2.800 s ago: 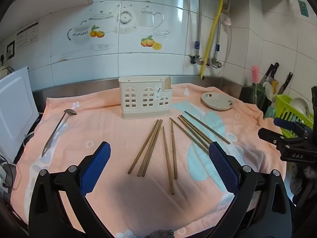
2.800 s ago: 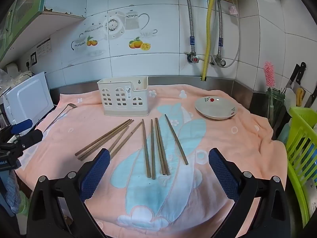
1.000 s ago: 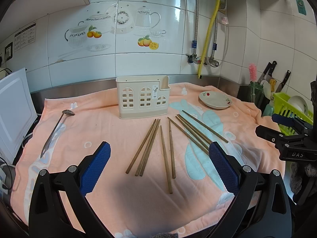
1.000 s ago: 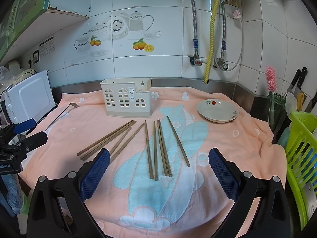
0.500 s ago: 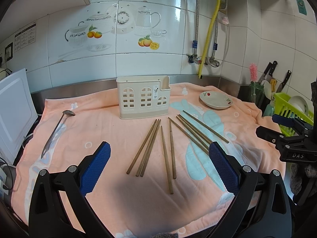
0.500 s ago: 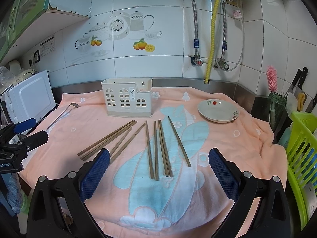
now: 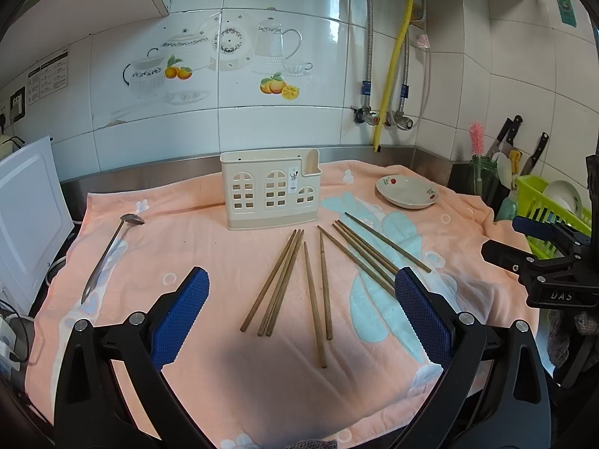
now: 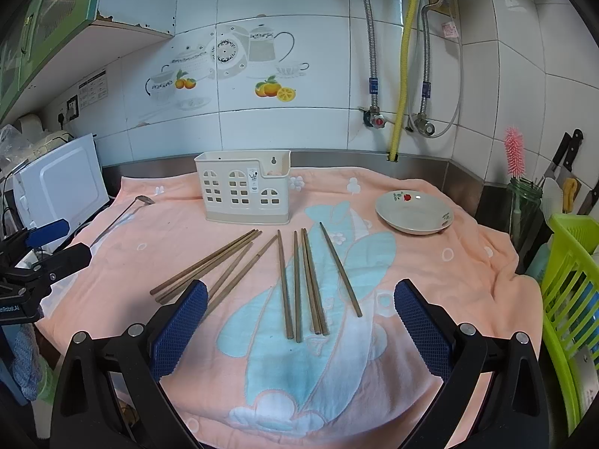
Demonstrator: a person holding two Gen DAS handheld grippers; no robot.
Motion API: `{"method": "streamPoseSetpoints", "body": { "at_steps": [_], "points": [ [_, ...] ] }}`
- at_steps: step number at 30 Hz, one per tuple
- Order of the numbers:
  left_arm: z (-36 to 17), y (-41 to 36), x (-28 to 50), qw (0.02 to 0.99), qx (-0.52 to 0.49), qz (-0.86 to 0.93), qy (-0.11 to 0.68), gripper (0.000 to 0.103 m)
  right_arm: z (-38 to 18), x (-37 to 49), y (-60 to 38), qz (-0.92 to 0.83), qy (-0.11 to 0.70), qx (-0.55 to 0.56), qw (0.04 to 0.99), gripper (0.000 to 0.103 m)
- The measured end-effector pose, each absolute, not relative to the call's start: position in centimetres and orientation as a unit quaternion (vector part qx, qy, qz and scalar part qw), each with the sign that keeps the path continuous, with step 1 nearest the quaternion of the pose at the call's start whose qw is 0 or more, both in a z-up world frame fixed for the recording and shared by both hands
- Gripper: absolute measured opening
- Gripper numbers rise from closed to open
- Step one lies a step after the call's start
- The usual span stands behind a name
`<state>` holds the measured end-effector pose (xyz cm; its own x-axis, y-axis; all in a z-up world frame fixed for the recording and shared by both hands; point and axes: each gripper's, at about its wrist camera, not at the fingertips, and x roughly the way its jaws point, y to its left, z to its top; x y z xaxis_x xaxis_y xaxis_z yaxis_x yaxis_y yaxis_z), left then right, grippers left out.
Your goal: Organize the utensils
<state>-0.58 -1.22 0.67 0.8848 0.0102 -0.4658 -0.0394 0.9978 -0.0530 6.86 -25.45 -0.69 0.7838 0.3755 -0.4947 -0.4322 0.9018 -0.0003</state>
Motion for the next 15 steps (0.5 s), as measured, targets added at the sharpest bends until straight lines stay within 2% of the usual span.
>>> {"method": "streamPoseSetpoints", "body": {
  "at_steps": [15],
  "points": [
    [0.46, -0.41, 0.11, 0.968, -0.034, 0.017, 0.248, 0.098, -1.1, 7.37, -25.25, 0.219, 0.255, -0.065, 0.94, 0.097]
  ]
}}
